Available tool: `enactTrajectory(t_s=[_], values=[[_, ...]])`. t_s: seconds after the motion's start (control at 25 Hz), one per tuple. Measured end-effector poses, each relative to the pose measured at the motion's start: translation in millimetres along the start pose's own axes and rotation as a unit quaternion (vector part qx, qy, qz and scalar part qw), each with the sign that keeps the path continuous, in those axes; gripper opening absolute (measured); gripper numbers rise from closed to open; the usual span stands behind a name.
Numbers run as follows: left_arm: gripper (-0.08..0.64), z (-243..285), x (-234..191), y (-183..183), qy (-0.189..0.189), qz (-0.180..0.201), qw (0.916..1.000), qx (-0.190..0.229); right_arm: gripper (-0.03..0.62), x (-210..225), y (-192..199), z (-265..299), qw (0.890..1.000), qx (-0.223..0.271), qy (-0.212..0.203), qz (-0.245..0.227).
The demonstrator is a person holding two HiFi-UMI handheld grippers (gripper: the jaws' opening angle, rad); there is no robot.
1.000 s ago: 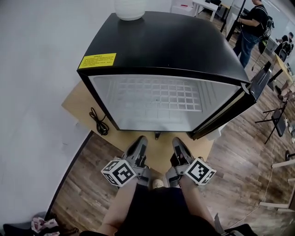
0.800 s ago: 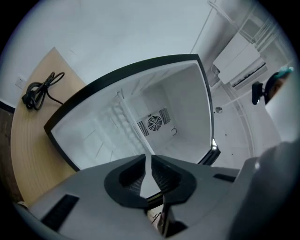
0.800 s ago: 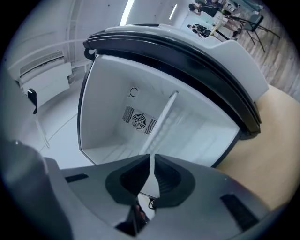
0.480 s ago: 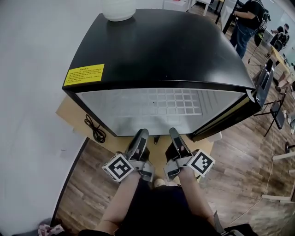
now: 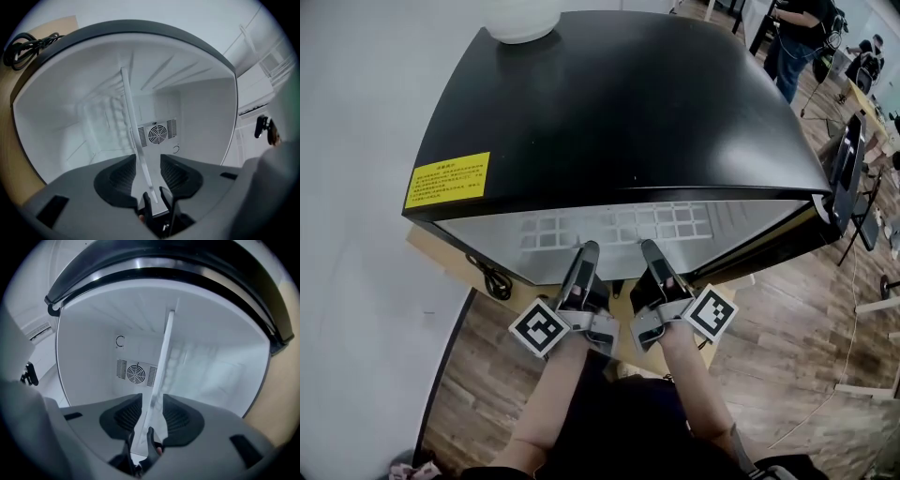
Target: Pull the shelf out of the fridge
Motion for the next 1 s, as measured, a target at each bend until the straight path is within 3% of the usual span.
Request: enactTrajectory(t_s=[0.44,0.88,0.96,1.0], values=[[0.14,26.3,-13.0,-10.1,-0.001,-0.028,0.9994,0.018,0.101,1.7,-14.7,33.2,1.0,0.029,0.001,0.005],[0.14,47.3,-21.7,-23.1,0.004,-0.015,0.9991,0.04,0.082,14.3,-22.7,56.3,0.998,0.054,0.003,0.043],[0.066,48.3,-22.8,-24.2,-0.003,-0.01,0.999,0.043,0.021,13.9,-23.6,58.0,0.998,0.052,0.0,0.039],[0.057,48.2,-23.0,-24.2,-0.004,-0.011,0.9989,0.044,0.021,14.3,-23.3,58.1,0.998,0.054,0.0,0.041]])
Point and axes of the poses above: the fingertips, and each gripper's own axes: z forward along the fingers, x to its right, y out of its underside, the point moved 8 cm from there along -z, backward along the fingers, and after that the axes turned 2 degrees about -z, right-handed, at the moved point
